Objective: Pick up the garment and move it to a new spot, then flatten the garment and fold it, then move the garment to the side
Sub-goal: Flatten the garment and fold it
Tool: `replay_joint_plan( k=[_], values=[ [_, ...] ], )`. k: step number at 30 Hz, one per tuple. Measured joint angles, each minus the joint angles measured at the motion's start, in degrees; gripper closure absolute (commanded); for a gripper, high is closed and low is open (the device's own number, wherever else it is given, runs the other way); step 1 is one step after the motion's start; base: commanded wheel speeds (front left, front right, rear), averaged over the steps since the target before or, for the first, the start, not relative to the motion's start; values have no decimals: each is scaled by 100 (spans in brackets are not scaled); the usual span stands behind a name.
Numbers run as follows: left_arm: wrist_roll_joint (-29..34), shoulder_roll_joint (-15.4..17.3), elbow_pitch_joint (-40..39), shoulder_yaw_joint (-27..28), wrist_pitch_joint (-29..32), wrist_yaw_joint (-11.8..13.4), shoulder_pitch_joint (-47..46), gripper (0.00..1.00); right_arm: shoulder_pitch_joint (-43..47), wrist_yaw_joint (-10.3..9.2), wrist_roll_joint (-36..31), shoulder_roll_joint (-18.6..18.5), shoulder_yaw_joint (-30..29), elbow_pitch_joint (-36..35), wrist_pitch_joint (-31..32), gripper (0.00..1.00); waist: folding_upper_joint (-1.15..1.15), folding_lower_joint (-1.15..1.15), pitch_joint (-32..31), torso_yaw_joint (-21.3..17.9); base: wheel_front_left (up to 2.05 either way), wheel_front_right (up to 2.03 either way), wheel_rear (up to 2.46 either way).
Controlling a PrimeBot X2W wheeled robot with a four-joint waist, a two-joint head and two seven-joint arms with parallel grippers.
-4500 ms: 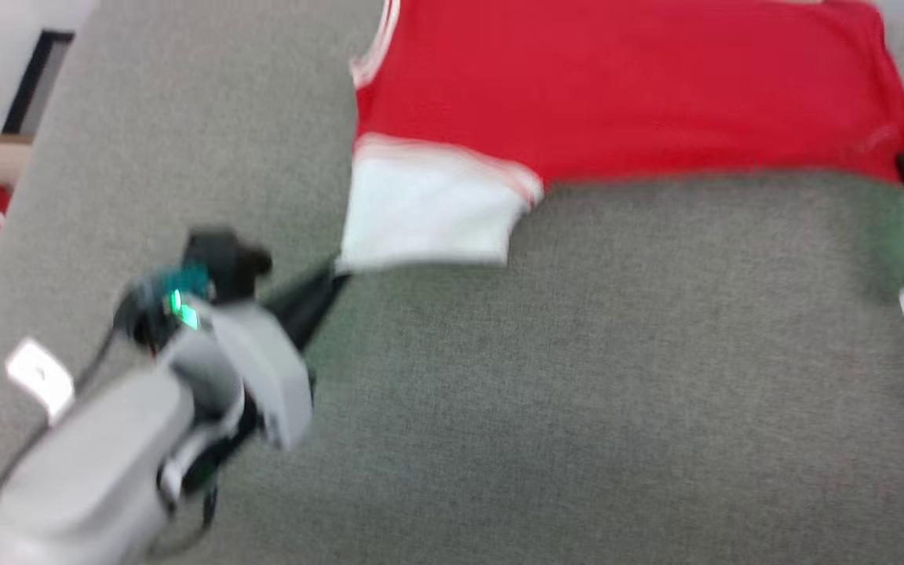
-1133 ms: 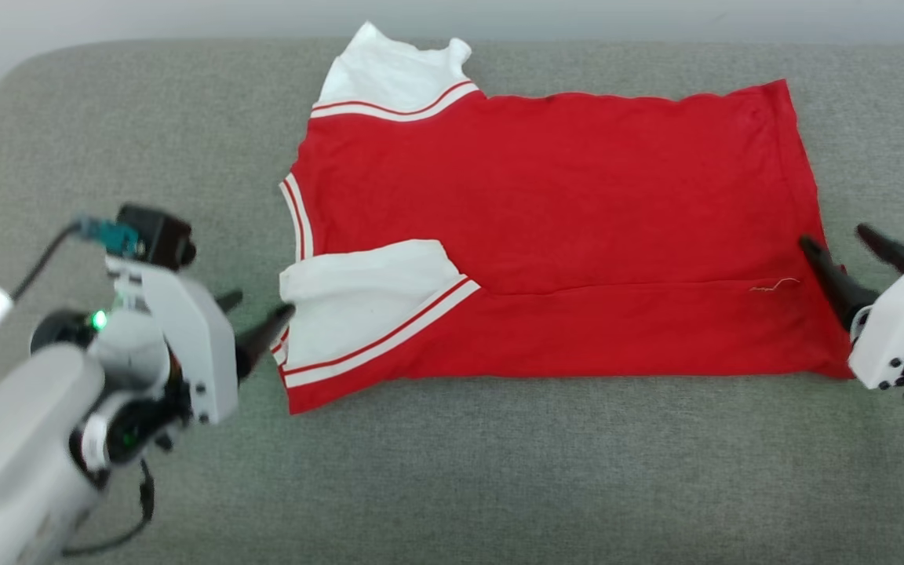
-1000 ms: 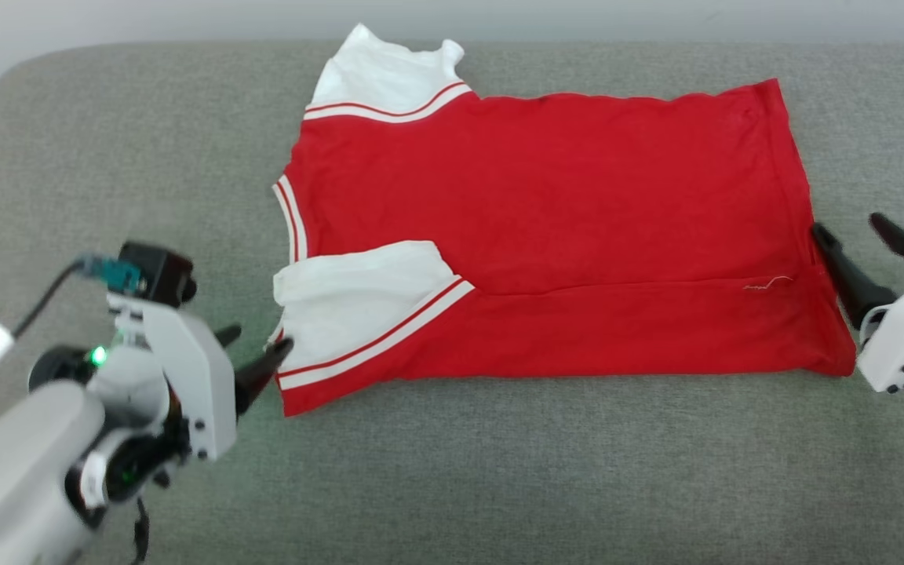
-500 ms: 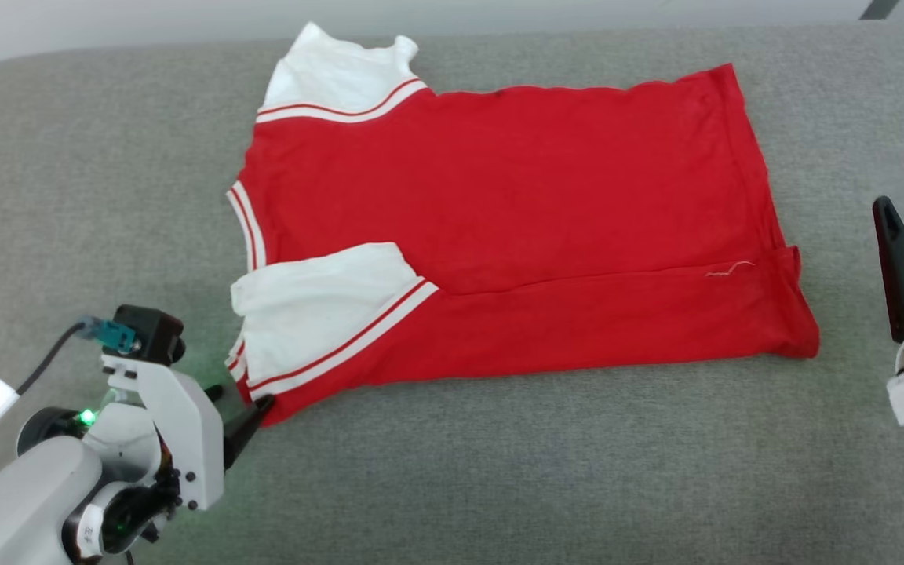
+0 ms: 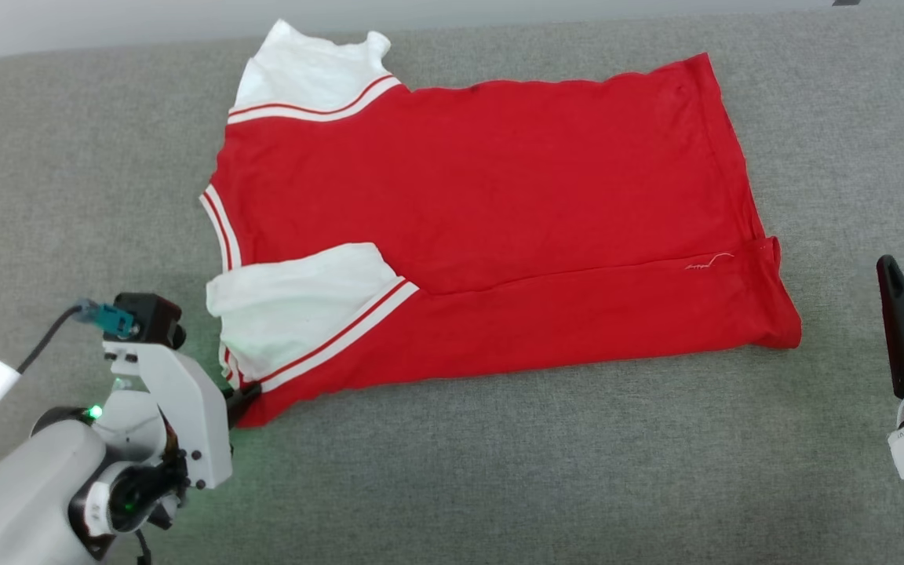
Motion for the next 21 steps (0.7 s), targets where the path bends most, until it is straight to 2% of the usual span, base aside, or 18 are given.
replay_joint_plan(
  k=[7, 12, 21],
  values=[
    [0, 56, -104, -1, 86, 7, -31, 100, 80, -2, 259, 70, 11, 82, 910, 0, 0, 0, 38, 23, 0, 0, 0],
    [36, 52, -180, -25, 125, 7, -76, 100, -82, -2, 480, -98, 113, 359, 1584, 0, 0, 0, 58, 85, 0, 0, 0],
    [148, -141, -196, -130, 186, -35, -255, 100, -659, -2, 439, -337, 269, 1267, 2363, 0, 0, 0, 104, 317, 0, 0, 0]
  ],
)
